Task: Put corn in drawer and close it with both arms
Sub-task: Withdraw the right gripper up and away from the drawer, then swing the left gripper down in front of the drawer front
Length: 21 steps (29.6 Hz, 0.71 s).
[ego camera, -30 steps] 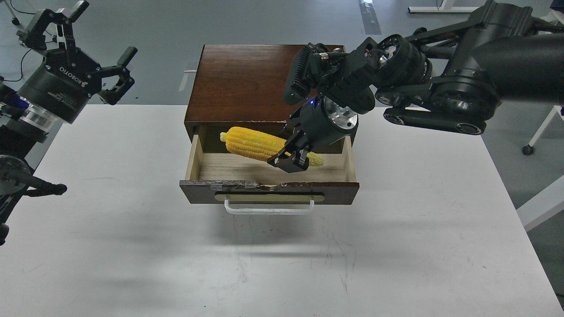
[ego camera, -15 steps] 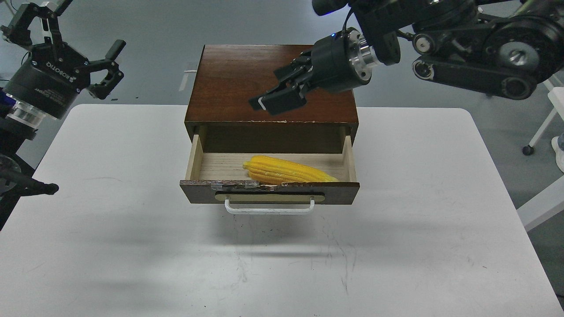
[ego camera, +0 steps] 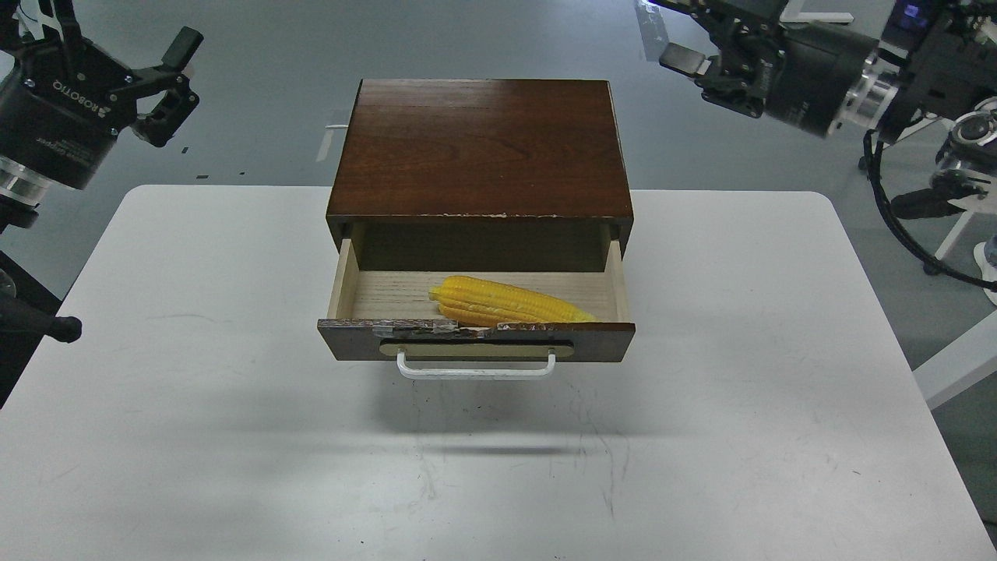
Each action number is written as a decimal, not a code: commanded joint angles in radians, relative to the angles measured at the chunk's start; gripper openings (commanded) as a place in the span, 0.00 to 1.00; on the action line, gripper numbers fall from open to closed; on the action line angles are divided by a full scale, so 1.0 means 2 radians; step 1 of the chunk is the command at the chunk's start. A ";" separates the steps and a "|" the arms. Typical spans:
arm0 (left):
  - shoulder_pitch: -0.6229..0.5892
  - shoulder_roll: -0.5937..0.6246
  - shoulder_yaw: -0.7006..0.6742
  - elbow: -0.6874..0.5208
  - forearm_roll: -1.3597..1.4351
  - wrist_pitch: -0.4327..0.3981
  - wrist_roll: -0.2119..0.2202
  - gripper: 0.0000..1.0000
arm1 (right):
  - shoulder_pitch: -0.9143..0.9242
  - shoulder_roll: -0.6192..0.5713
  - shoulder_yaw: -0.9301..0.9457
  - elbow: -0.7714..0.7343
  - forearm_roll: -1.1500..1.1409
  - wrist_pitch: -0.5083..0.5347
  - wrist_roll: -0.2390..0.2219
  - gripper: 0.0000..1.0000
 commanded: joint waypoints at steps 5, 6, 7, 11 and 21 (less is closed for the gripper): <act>-0.004 -0.004 0.009 -0.127 0.176 0.000 0.000 0.00 | -0.115 0.000 0.062 -0.009 0.000 -0.010 0.000 0.97; -0.003 -0.005 0.011 -0.137 0.192 0.000 0.000 0.00 | -0.117 0.001 0.063 -0.009 0.000 -0.011 0.000 0.97; -0.003 -0.005 0.011 -0.146 0.207 0.000 0.000 0.00 | -0.119 0.001 0.063 -0.009 0.000 -0.012 0.000 0.97; -0.003 -0.018 0.034 -0.167 0.297 0.000 0.000 0.00 | -0.128 0.004 0.063 -0.012 0.000 -0.021 0.000 0.97; -0.003 -0.024 0.150 -0.167 0.446 0.000 0.000 0.00 | -0.130 0.004 0.063 -0.021 0.000 -0.022 0.000 0.97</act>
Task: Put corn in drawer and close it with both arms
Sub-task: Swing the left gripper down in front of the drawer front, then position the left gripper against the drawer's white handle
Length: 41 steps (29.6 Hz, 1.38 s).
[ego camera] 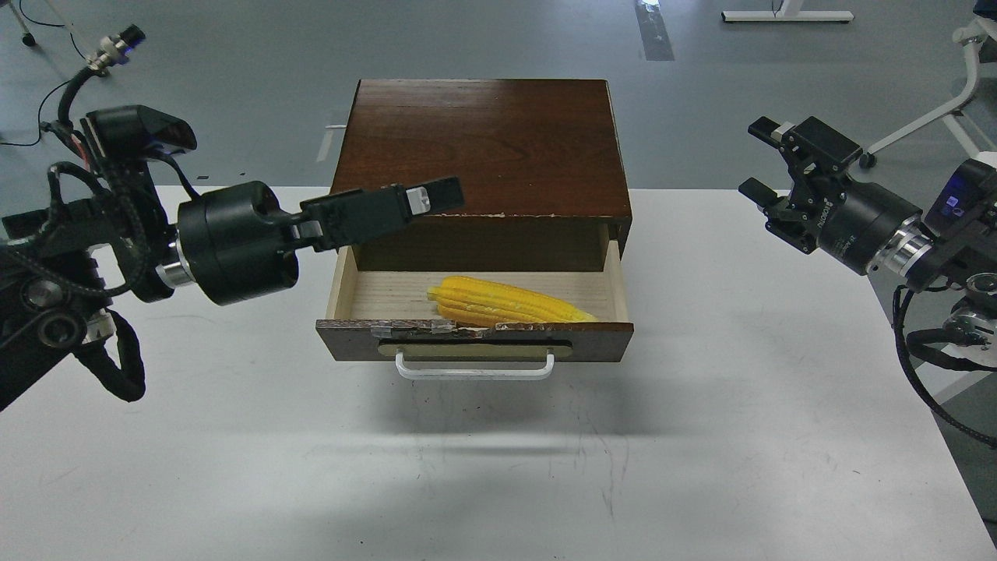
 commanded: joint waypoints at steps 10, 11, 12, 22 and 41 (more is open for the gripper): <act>-0.030 -0.039 0.125 0.000 0.081 0.000 0.000 0.00 | -0.007 -0.001 0.000 -0.009 0.000 0.000 0.000 0.97; -0.029 -0.045 0.137 0.000 0.097 0.000 0.000 0.00 | -0.007 -0.001 0.001 -0.009 0.000 0.000 0.000 0.97; -0.028 -0.048 0.142 0.001 0.107 0.000 0.000 0.00 | -0.007 -0.001 0.001 -0.009 0.000 0.000 0.000 0.97; 0.055 -0.053 0.146 0.015 0.122 0.000 0.000 0.00 | -0.010 -0.005 0.001 -0.009 0.000 -0.001 0.000 0.97; 0.112 -0.049 0.109 0.098 -0.033 0.000 0.000 0.00 | -0.015 -0.003 0.004 -0.009 -0.001 -0.001 0.000 0.97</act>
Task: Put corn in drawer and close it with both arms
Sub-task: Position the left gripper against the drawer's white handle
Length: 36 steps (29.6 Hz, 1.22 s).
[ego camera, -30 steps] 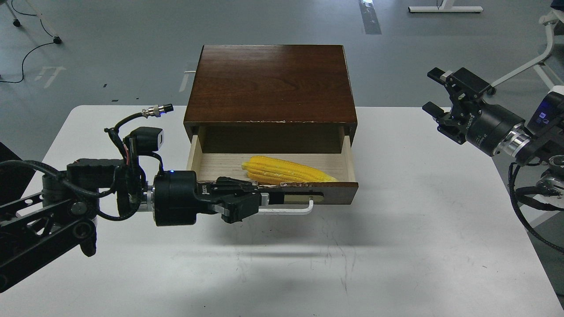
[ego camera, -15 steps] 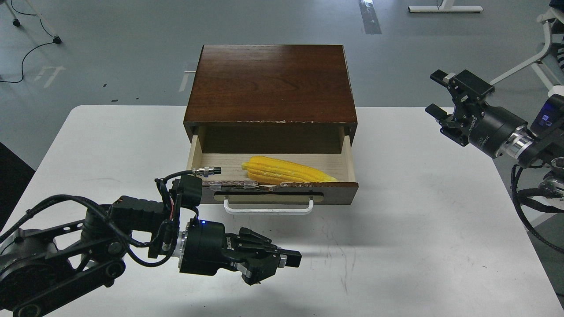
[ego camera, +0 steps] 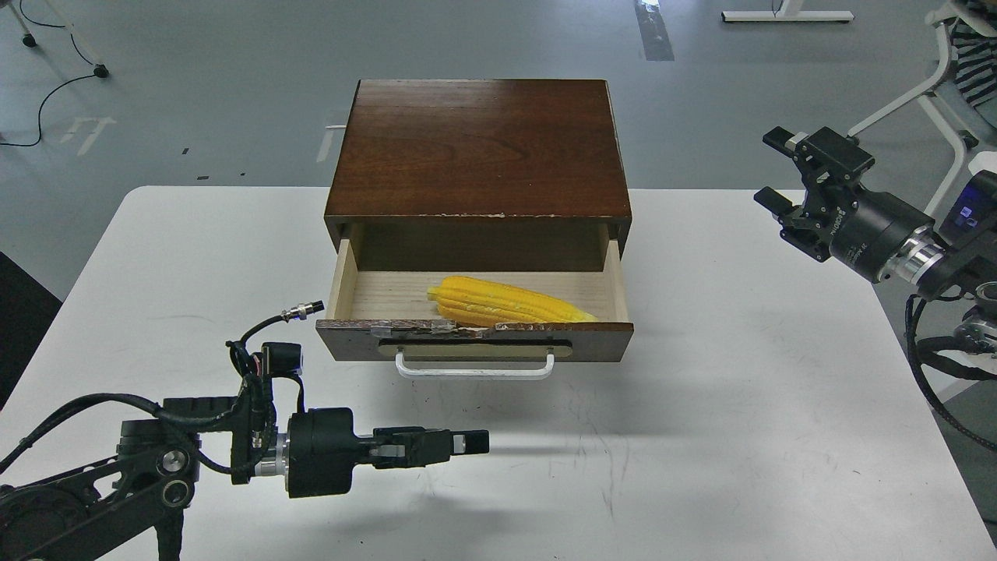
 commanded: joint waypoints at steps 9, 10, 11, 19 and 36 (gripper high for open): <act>0.005 -0.001 -0.001 0.025 -0.014 0.000 0.000 0.00 | -0.004 0.002 0.000 0.000 0.000 0.000 0.000 0.97; 0.005 -0.001 -0.001 0.025 -0.018 0.000 0.000 0.00 | -0.004 0.002 0.000 0.001 0.000 0.000 0.000 0.97; 0.005 -0.002 -0.002 0.025 -0.026 0.000 0.000 0.00 | -0.004 0.002 0.000 0.001 0.000 0.000 0.000 0.97; 0.005 -0.004 -0.002 0.025 -0.060 0.011 0.000 0.00 | -0.007 0.002 0.000 0.001 0.000 0.000 0.000 0.97; 0.005 -0.005 -0.009 0.035 -0.067 0.036 0.000 0.00 | -0.010 0.002 0.000 0.001 0.000 0.000 0.000 0.97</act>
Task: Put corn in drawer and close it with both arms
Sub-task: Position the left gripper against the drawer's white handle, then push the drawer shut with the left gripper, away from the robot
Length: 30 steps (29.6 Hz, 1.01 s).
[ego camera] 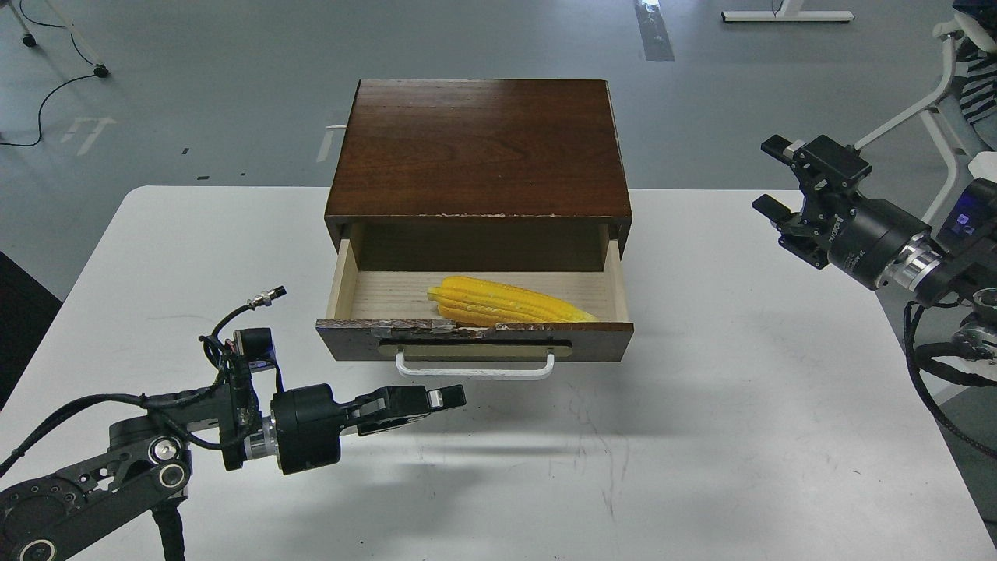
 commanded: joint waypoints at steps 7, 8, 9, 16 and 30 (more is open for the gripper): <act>0.000 0.000 -0.008 0.001 -0.008 -0.002 0.000 0.00 | -0.004 0.000 0.000 0.000 0.000 0.000 0.000 0.97; 0.000 0.000 -0.008 0.001 -0.008 -0.001 0.000 0.00 | -0.005 0.000 0.000 0.000 0.000 0.000 0.000 0.97; 0.000 -0.001 -0.008 0.002 -0.007 -0.001 0.000 0.00 | -0.004 0.000 0.000 0.001 0.000 0.001 0.000 0.97; 0.000 -0.008 -0.010 0.012 -0.008 0.001 0.000 0.00 | -0.004 0.000 0.003 0.000 0.000 0.000 0.000 0.97; -0.001 -0.025 -0.036 0.035 -0.008 0.020 0.000 0.00 | -0.009 -0.001 0.004 0.001 0.000 0.000 0.000 0.97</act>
